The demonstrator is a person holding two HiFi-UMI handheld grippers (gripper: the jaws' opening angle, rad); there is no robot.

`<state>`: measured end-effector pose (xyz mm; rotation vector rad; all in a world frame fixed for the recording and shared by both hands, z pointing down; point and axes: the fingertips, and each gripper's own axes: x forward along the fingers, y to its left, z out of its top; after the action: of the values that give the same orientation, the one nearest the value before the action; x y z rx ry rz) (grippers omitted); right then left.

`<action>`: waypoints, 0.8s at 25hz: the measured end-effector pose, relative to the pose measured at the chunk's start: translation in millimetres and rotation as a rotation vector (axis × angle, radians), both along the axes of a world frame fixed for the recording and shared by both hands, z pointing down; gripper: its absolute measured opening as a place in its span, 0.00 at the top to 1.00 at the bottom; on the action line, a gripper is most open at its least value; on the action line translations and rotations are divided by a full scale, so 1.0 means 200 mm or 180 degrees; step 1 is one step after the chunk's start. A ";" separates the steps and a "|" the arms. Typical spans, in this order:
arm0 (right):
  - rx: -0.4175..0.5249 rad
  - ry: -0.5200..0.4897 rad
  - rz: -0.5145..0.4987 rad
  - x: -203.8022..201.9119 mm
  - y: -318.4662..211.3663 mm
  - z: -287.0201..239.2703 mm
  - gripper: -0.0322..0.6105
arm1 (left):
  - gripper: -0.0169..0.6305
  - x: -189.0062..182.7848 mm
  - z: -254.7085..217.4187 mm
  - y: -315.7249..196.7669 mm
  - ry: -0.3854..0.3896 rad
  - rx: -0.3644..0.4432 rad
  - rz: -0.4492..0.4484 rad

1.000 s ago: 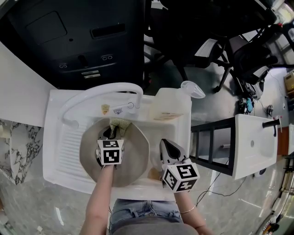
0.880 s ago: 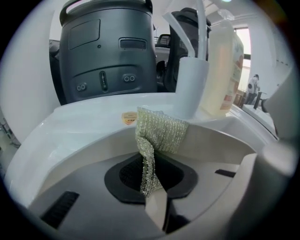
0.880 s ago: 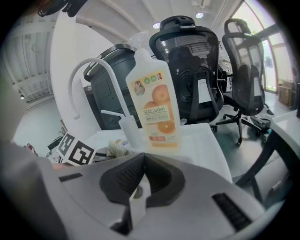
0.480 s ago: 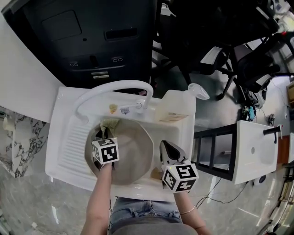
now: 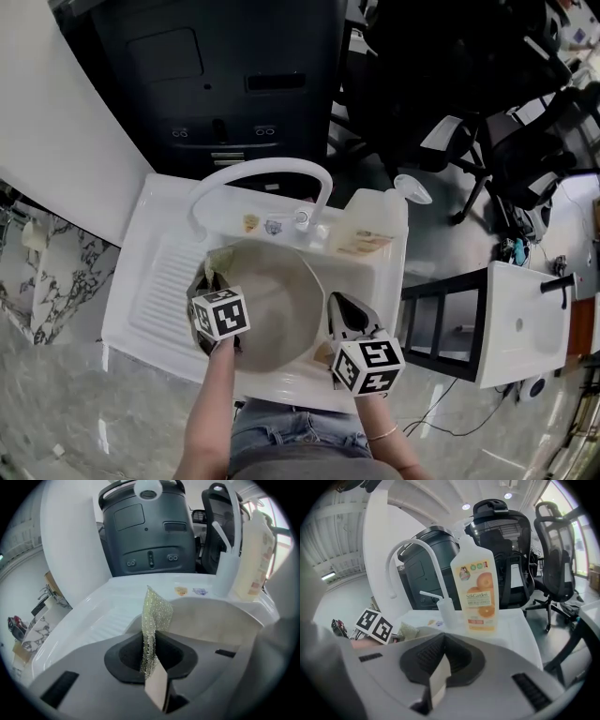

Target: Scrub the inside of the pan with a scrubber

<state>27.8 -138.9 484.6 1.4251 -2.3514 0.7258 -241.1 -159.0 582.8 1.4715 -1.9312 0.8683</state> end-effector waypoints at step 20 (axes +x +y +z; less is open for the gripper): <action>0.0151 -0.0033 -0.0166 -0.10 0.09 -0.10 0.93 | 0.87 0.02 -0.43 0.14 -0.0031 0.0383 0.1292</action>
<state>7.3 -121.6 465.1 1.3764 -2.4193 0.6694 -236.7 -130.2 497.1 1.9769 -1.7432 0.9429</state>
